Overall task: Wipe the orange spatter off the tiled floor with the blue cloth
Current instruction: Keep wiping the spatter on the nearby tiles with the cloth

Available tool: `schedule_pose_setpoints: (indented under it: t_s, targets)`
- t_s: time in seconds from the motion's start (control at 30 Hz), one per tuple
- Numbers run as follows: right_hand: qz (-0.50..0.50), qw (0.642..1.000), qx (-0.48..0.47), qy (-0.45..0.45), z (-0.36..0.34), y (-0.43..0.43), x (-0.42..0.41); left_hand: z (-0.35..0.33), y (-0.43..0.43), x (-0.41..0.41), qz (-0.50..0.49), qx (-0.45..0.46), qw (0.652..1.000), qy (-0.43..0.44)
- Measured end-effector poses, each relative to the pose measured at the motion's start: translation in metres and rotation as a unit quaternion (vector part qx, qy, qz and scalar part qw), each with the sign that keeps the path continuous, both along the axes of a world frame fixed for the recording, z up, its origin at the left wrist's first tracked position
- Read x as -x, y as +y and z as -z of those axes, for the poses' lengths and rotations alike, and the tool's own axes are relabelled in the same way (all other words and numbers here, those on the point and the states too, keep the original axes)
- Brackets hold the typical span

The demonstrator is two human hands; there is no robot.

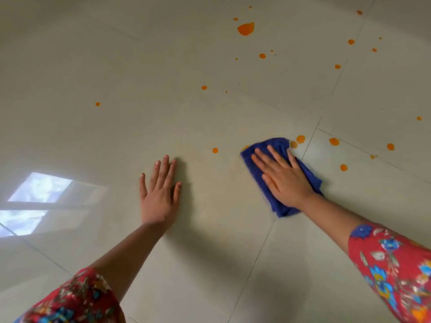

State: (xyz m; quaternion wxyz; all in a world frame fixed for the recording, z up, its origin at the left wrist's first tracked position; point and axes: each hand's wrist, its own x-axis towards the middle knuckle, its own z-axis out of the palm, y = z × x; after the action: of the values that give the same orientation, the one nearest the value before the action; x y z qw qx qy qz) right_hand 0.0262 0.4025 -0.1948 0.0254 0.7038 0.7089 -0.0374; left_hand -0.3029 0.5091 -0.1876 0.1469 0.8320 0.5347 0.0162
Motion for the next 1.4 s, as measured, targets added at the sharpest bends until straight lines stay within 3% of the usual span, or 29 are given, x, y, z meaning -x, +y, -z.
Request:
schedule_pose_setpoints:
  t_s: [0.07, 0.1, 0.2, 0.27, 0.33, 0.4, 0.47, 0.53, 0.6, 0.7, 0.73, 0.83, 0.9, 0.93, 1.0, 1.07, 1.13, 1.2, 1.3, 1.4]
  targets:
    - [0.084, 0.996, -0.024, 0.009, -0.002, 0.034, 0.024, 0.001, 0.008, 0.006, -0.006, -0.009, 1.0, 0.002]
    - [0.075, 0.997, -0.03, 0.018, -0.002, 0.044, 0.05, 0.001, 0.015, 0.009, -0.014, -0.01, 1.0, -0.001]
    - [-0.126, 0.992, 0.005, 0.029, 0.007, 0.019, 0.1, 0.001, 0.03, 0.019, -0.052, -0.011, 0.999, -0.005]
    - [-0.201, 0.979, 0.028, 0.03, 0.002, 0.014, 0.075, 0.003, 0.037, 0.03, -0.08, -0.01, 0.997, -0.002]
    - [-0.129, 0.992, 0.014, 0.005, 0.003, 0.033, 0.044, 0.006, 0.039, 0.041, -0.098, -0.004, 0.995, 0.001]
    - [0.031, 1.0, -0.005, 0.003, -0.002, 0.067, 0.025, 0.008, 0.036, 0.044, -0.108, -0.003, 0.994, -0.003]
    - [0.093, 0.995, -0.022, 0.014, -0.004, 0.103, 0.05, 0.009, 0.037, 0.043, -0.116, -0.002, 0.993, -0.015]
    - [0.024, 0.999, -0.029, 0.025, -0.001, 0.114, 0.1, 0.01, 0.038, 0.045, -0.126, -0.002, 0.991, -0.033]
    - [-0.124, 0.992, -0.016, 0.022, 0.004, 0.086, 0.133, 0.011, 0.037, 0.047, -0.127, -0.005, 0.991, -0.038]
    - [-0.244, 0.97, 0.007, 0.019, 0.002, 0.058, 0.097, 0.011, 0.036, 0.048, -0.126, -0.006, 0.991, -0.04]
    - [-0.21, 0.978, 0.0, 0.006, 0.005, 0.064, 0.074, 0.012, 0.036, 0.047, -0.124, -0.006, 0.991, -0.043]
    - [0.031, 0.999, -0.017, -0.013, 0.004, 0.114, 0.037, 0.012, 0.035, 0.047, -0.128, -0.002, 0.99, -0.066]
    - [0.08, 0.996, -0.026, -0.006, 0.001, 0.147, 0.071, 0.008, 0.038, 0.046, -0.154, -0.001, 0.982, -0.113]
    - [0.051, 0.998, -0.036, 0.004, 0.001, 0.154, 0.097, 0.006, 0.041, 0.047, -0.169, -0.007, 0.977, -0.131]
    - [-0.106, 0.993, -0.04, 0.016, 0.007, 0.137, 0.144, 0.001, 0.054, 0.058, -0.18, -0.032, 0.974, -0.132]
    - [-0.283, 0.959, -0.008, 0.02, 0.009, 0.1, 0.153, 0.002, 0.074, 0.078, -0.16, -0.055, 0.98, -0.102]
    - [-0.353, 0.935, 0.007, 0.028, 0.006, 0.092, 0.123, 0.007, 0.099, 0.103, -0.165, -0.06, 0.981, -0.077]
    - [-0.28, 0.96, -0.01, 0.008, 0.01, 0.116, 0.09, 0.013, 0.122, 0.125, -0.187, -0.06, 0.979, -0.051]
    - [-0.059, 0.998, -0.032, -0.008, 0.004, 0.174, 0.097, 0.016, 0.152, 0.139, -0.183, -0.048, 0.982, -0.026]
    - [-0.025, 0.998, -0.051, 0.029, 0.004, 0.2, 0.174, 0.015, 0.165, 0.137, -0.203, -0.035, 0.978, -0.039]
